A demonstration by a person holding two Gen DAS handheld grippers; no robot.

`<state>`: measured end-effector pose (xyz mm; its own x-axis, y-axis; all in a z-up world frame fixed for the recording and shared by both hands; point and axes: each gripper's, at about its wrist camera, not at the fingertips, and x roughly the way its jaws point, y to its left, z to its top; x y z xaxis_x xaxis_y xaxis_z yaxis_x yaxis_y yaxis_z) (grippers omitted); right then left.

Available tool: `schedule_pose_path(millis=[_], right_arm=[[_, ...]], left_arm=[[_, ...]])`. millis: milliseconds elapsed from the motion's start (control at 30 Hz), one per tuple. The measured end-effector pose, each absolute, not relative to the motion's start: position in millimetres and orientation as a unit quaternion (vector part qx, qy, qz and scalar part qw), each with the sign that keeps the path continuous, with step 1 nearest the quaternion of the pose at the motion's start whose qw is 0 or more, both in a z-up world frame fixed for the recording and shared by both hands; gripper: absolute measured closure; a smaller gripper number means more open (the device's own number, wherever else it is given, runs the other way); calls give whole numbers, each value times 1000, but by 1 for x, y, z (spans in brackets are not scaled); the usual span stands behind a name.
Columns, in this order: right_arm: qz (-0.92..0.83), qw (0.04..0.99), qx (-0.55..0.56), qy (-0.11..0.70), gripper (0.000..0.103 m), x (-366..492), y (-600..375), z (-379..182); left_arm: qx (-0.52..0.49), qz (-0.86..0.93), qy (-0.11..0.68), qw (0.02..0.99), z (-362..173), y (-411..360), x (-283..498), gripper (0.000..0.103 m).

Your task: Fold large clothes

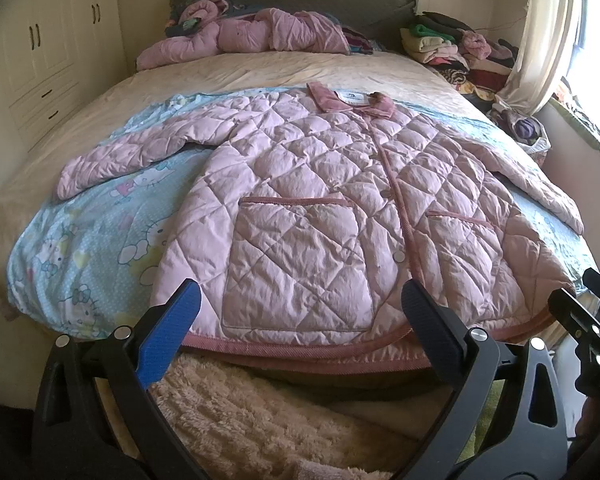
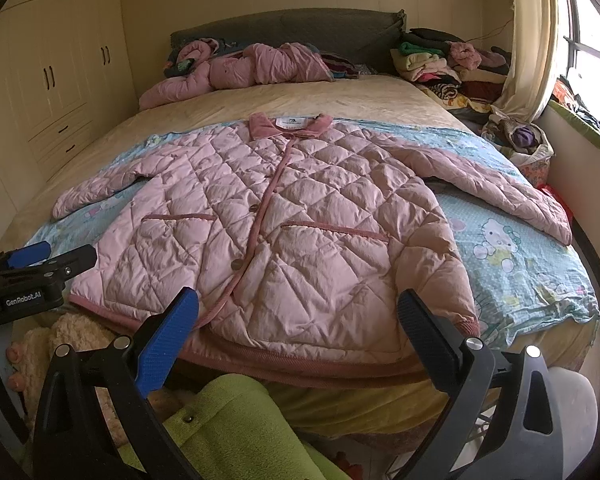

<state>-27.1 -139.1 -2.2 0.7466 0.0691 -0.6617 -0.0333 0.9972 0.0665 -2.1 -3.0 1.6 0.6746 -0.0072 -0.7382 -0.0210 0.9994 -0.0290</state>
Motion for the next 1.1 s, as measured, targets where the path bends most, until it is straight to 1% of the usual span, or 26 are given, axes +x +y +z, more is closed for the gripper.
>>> schedule_pose_path(millis=[467,833,1100], right_arm=[[26,934,24,354,4,-25,-139,2],[36,933,26,357,4,-4,-136,8],[50,936,34,348,4,20,-141,26]], left_arm=[[-18,1,404,915,2,-3,-2,9],[-17,3,403,915,0,-5,-1,9],[-22,8,403,915,16,1,33,9]])
